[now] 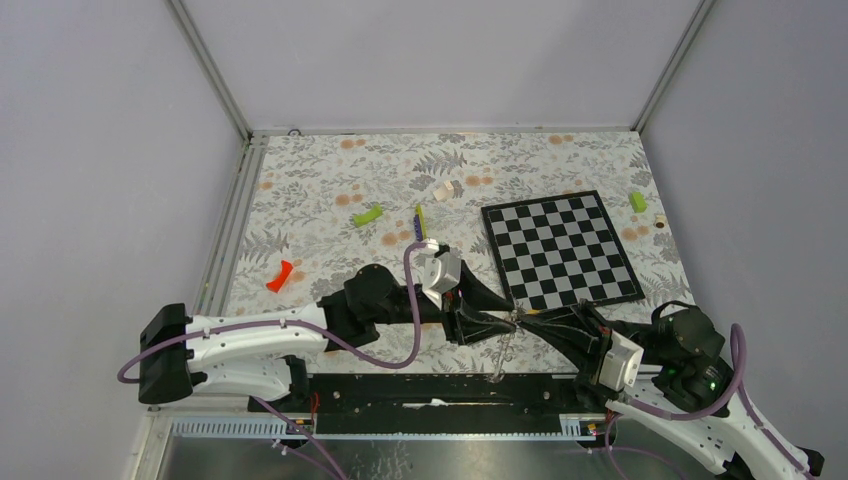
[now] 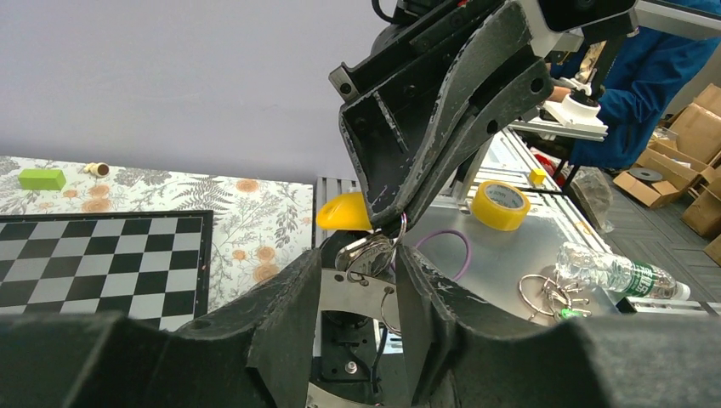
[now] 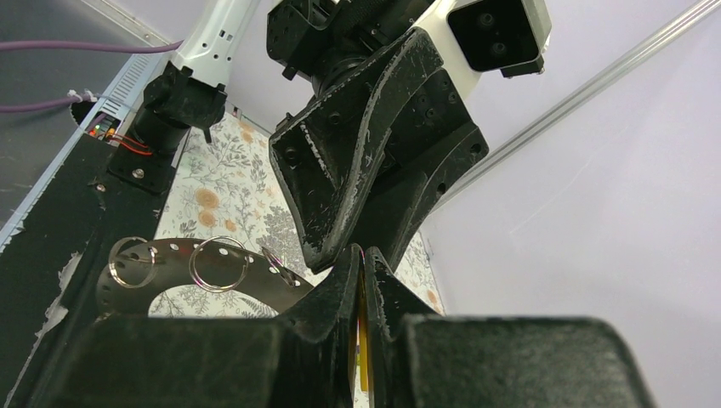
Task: Remove the keys from the keyring
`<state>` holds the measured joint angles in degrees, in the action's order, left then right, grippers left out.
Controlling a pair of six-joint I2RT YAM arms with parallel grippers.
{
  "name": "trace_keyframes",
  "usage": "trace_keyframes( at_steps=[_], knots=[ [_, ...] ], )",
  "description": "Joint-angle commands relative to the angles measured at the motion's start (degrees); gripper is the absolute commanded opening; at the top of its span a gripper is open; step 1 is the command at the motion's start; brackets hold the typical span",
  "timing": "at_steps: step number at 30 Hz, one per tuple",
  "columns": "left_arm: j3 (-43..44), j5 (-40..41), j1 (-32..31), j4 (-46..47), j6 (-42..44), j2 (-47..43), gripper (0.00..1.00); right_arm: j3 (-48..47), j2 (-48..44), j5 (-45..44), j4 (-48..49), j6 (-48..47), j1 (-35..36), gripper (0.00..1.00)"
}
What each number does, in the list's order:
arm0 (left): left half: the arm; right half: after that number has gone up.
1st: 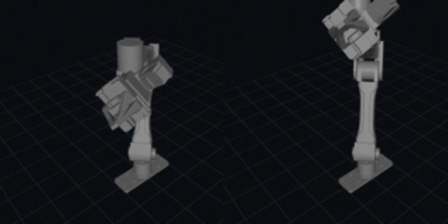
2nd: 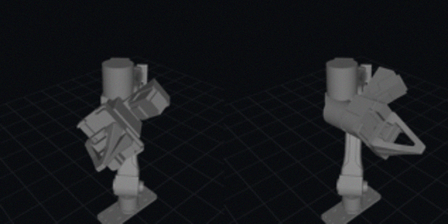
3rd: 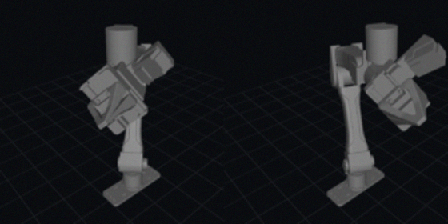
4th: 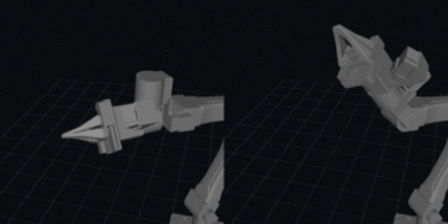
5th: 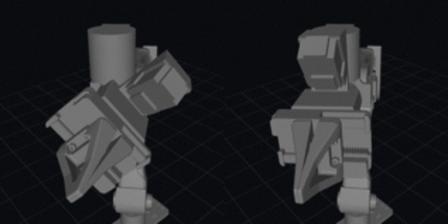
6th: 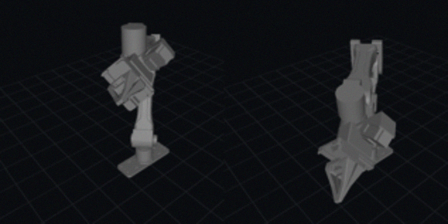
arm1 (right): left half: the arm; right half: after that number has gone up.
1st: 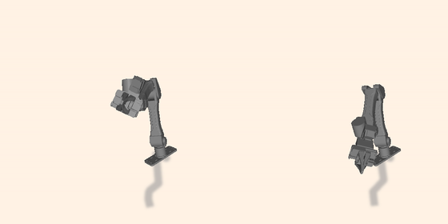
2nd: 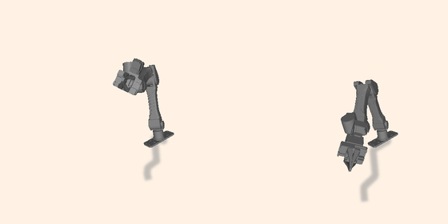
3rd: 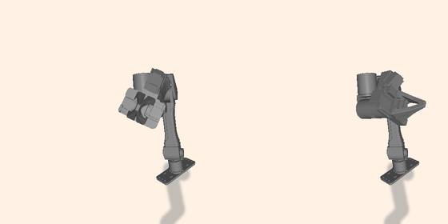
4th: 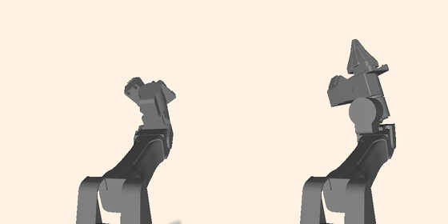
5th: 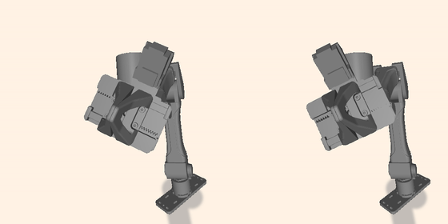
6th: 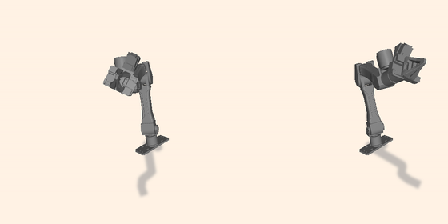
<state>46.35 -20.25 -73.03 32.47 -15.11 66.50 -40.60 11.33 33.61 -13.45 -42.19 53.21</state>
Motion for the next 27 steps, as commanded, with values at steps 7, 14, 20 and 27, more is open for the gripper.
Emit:
trace_keyframes(
  at_steps=[7, 14, 20, 27],
  knots=[
    [0.5, 0.7, 0.0, 2.4, -0.6, -1.7, 0.42, -2.3, -0.6, -0.9, 3.5, -0.2, 0.1, 0.0],
    [0.2, 0.7, 0.0, 2.2, -0.9, -1.6, 0.43, -2.6, -0.9, -1.0, 3.5, -0.3, 0.0, 0.0],
    [0.5, 0.1, 0.0, 2.2, -1.3, -1.0, 0.42, -2.5, -1.0, -1.2, 3.8, -0.3, 0.1, 0.0],
    [0.9, -1.4, 0.0, 2.7, -1.9, 0.5, 0.42, -2.5, -0.9, -1.2, 3.9, -0.3, 0.1, 0.0]
  ],
)
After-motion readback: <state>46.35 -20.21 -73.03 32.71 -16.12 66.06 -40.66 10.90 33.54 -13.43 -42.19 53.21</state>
